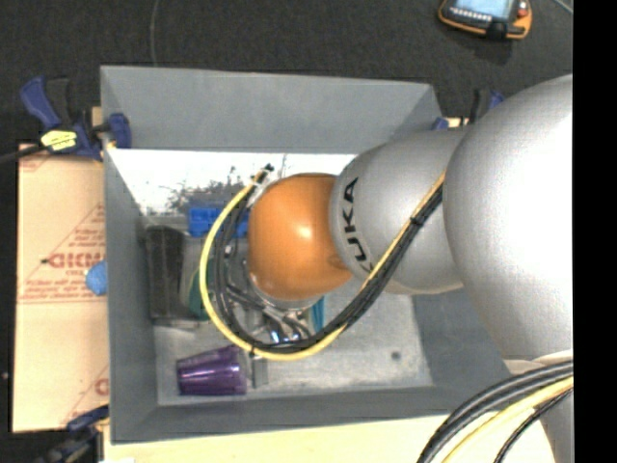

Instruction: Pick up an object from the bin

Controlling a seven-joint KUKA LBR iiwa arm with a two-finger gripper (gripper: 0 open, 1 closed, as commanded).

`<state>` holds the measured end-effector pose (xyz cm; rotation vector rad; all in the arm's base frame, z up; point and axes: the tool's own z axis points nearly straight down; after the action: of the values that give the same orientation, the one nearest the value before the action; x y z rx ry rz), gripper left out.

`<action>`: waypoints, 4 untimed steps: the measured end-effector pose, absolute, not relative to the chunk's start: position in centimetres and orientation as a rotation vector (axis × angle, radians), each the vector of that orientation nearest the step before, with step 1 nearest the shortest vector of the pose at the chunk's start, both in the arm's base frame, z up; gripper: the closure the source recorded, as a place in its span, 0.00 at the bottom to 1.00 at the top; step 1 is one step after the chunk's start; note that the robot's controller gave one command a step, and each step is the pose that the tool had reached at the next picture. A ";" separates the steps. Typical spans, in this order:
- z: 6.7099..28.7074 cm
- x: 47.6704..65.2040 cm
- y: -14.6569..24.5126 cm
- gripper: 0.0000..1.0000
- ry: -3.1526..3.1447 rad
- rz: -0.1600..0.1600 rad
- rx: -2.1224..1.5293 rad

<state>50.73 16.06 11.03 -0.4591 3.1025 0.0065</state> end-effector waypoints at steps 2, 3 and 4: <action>7.1 48.8 21.8 0.00 3.040 -0.002 -0.759; 7.1 47.4 22.8 1.00 3.070 0.000 -0.663; 7.1 47.4 22.8 1.00 3.070 0.001 -0.661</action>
Offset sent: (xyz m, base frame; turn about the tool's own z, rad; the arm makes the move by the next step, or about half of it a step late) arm -0.0210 0.0578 -0.0403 -0.1989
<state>47.36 22.77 7.13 -0.6613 3.0700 0.0005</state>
